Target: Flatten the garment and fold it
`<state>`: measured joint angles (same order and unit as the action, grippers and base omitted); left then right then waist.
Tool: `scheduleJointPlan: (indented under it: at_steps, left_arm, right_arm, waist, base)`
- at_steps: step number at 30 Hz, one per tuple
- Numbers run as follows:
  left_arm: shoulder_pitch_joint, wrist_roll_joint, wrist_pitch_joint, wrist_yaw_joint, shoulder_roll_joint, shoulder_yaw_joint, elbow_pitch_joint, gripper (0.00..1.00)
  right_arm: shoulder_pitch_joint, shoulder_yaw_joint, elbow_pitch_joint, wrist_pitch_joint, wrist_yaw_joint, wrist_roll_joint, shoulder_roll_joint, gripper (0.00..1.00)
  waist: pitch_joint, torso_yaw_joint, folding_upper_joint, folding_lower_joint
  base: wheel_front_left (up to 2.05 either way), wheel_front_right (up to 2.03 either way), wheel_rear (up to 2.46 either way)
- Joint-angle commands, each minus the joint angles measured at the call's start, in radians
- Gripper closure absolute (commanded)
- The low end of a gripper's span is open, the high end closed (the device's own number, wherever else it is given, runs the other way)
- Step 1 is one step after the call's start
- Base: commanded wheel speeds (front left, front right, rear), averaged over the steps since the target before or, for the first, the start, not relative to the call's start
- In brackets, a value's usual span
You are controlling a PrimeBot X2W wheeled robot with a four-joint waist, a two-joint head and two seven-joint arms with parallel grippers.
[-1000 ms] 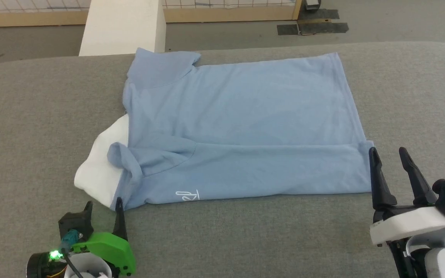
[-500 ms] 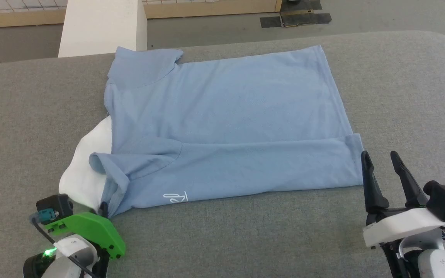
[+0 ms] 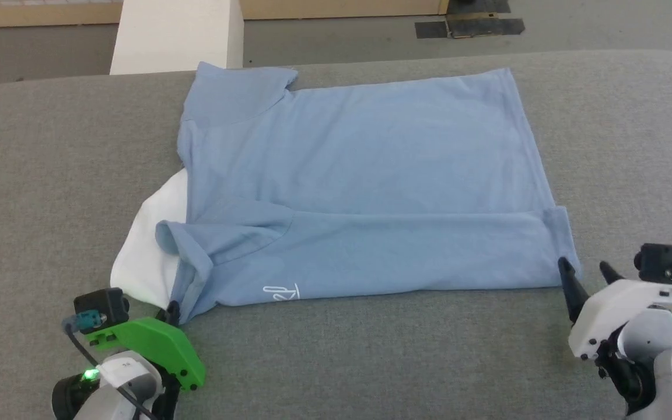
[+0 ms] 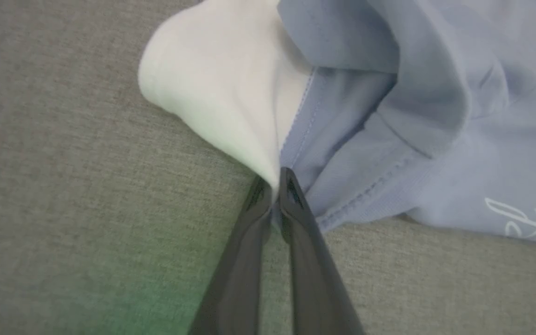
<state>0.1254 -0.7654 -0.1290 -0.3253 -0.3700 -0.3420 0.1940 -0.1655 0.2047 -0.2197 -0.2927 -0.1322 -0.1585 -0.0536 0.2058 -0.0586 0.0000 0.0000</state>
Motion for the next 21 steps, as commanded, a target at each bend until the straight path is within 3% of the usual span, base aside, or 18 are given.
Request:
scheduleJointPlan:
  at_steps: [1, 7, 8, 9, 10, 12, 15, 21]
  left_arm:
    - [0.003, 0.011, 0.000, 0.005, 0.006, -0.010, 0.016, 1.00]
    - [0.022, 0.022, 0.015, 0.017, 0.017, -0.028, 0.023, 1.00]
    - [0.025, 0.023, 0.019, 0.021, 0.018, -0.030, 0.024, 1.00]
    - [0.027, 0.024, 0.023, 0.023, 0.019, -0.031, 0.025, 1.00]
    - [0.030, 0.028, 0.030, 0.024, 0.019, -0.032, 0.027, 1.00]
    - [0.034, 0.036, 0.047, 0.027, 0.020, -0.035, 0.028, 1.00]
    - [0.042, 0.054, 0.088, 0.034, 0.019, -0.036, 0.027, 1.00]
    - [0.033, 0.087, 0.165, 0.031, 0.011, -0.033, 0.019, 1.00]
  right_arm:
    - [-0.031, 0.010, -0.016, -0.062, 0.002, 0.014, 0.003, 0.00]
    - [-0.084, 0.046, -0.043, -0.375, 0.002, 0.082, 0.003, 0.00]
    - [-0.092, 0.054, -0.041, -0.423, 0.002, 0.084, 0.003, 0.24]
    - [-0.097, 0.059, -0.036, -0.458, 0.002, 0.088, 0.003, 0.59]
    - [-0.102, 0.066, -0.029, -0.498, 0.002, 0.092, 0.003, 0.84]
    - [-0.108, 0.072, -0.007, -0.553, 0.002, 0.097, 0.003, 1.00]
    - [-0.114, 0.067, 0.052, -0.538, 0.002, 0.086, 0.003, 1.00]
    - [-0.058, 0.082, 0.156, -0.381, 0.002, 0.024, 0.003, 1.00]
  waist:
    - [0.007, 0.017, 0.0000, 0.0000]
    - [0.025, 0.049, 0.0000, 0.0000]
    - [0.028, 0.053, 0.0000, 0.0000]
    - [0.030, 0.055, 0.0000, 0.0000]
    - [0.033, 0.058, 0.0000, 0.0000]
    - [0.035, 0.063, 0.0000, 0.0000]
    - [0.028, 0.069, 0.0000, 0.0000]
    - [-0.015, 0.075, 0.0000, 0.0000]
  base:
    - [0.00, 0.00, 0.00]
    - [0.00, 0.00, 0.00]
    - [0.00, 0.00, 0.00]
    - [0.00, 0.00, 0.00]
    - [0.00, 0.00, 0.00]
    - [0.00, 0.00, 0.00]
    - [0.00, 0.00, 0.00]
    - [0.00, 0.00, 0.00]
